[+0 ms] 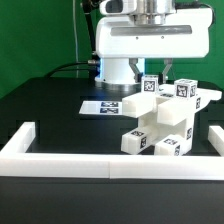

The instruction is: Assemble chair

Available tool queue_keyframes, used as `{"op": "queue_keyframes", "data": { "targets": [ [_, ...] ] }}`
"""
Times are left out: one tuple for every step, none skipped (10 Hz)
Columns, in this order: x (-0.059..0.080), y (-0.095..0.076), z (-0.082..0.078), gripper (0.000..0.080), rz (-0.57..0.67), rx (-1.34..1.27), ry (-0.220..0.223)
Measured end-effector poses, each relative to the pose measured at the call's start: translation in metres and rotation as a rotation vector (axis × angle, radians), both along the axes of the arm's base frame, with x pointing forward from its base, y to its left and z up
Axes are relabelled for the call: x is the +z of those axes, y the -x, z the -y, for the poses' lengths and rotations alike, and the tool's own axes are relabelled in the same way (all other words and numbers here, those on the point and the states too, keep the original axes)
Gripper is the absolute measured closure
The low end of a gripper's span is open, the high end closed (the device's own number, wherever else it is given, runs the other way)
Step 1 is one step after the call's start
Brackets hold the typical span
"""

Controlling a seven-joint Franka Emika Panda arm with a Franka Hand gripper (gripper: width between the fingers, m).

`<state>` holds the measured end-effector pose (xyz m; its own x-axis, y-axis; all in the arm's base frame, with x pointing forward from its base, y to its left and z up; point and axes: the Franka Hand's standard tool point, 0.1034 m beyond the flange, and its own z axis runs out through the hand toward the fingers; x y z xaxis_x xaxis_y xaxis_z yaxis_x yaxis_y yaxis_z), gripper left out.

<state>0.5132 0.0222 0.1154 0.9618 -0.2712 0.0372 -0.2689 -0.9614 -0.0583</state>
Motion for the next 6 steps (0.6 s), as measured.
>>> {"op": "queue_keyframes", "data": {
  "targets": [
    [-0.0001, 0.0001, -0.0006, 0.0512, -0.005, -0.107, -0.006],
    [-0.0003, 0.0002, -0.0008, 0.0512, -0.005, -0.212, -0.013],
    [-0.0003, -0.0005, -0.0001, 0.0512, 0.000, -0.277, -0.032],
    [-0.0001, -0.0012, 0.0004, 0.0512, 0.000, -0.359, -0.049],
    [-0.0001, -0.0013, -0.0004, 0.0512, -0.003, -0.407, -0.052],
    [-0.0003, -0.0012, -0.0004, 0.0512, -0.002, -0.392, -0.051]
  ]
}}
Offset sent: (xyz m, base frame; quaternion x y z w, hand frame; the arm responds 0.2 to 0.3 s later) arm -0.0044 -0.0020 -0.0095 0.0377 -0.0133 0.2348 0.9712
